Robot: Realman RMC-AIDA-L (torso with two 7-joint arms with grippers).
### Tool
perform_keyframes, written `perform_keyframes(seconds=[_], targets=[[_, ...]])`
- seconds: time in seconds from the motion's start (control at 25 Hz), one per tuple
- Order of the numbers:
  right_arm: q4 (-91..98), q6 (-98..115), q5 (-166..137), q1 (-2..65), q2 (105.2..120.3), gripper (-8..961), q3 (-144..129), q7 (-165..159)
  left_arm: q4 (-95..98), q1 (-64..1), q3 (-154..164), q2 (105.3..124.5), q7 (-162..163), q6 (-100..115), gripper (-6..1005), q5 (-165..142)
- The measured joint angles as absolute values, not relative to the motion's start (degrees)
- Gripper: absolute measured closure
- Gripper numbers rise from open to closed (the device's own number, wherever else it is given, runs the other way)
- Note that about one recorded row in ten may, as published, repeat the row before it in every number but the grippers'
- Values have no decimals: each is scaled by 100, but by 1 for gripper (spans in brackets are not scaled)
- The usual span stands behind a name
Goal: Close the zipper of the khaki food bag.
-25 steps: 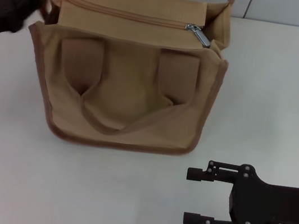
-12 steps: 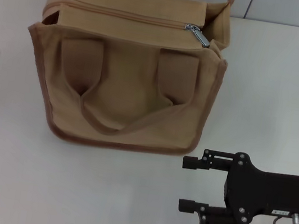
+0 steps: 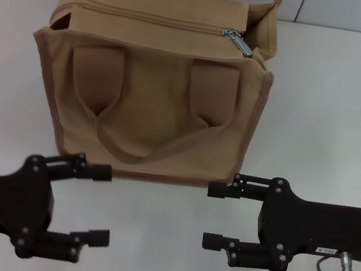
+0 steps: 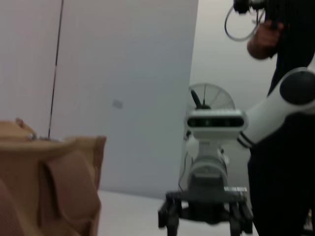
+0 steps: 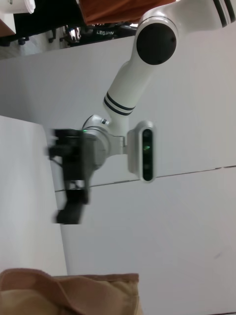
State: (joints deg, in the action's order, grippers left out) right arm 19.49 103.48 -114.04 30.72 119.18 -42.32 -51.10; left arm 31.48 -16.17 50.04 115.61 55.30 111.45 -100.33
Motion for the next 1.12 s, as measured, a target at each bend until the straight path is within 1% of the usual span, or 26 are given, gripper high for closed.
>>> perform_keyframes(seconds=[0.08, 0.24, 1.12], targets=[[1935, 10346, -11404, 3093, 11918, 255, -4237, -5114, 3142, -1659, 4992, 11602, 5454, 11022, 165, -10253], [1900, 10327, -11404, 3120, 11920, 254, -4237, -5134, 3131, -1720, 4991, 11617, 5457, 10948, 165, -10490], [1758, 10177, -11405, 3173, 11927, 254, -4245, -5097, 3129, -1767, 5001, 11596, 5487, 10967, 165, -10565]])
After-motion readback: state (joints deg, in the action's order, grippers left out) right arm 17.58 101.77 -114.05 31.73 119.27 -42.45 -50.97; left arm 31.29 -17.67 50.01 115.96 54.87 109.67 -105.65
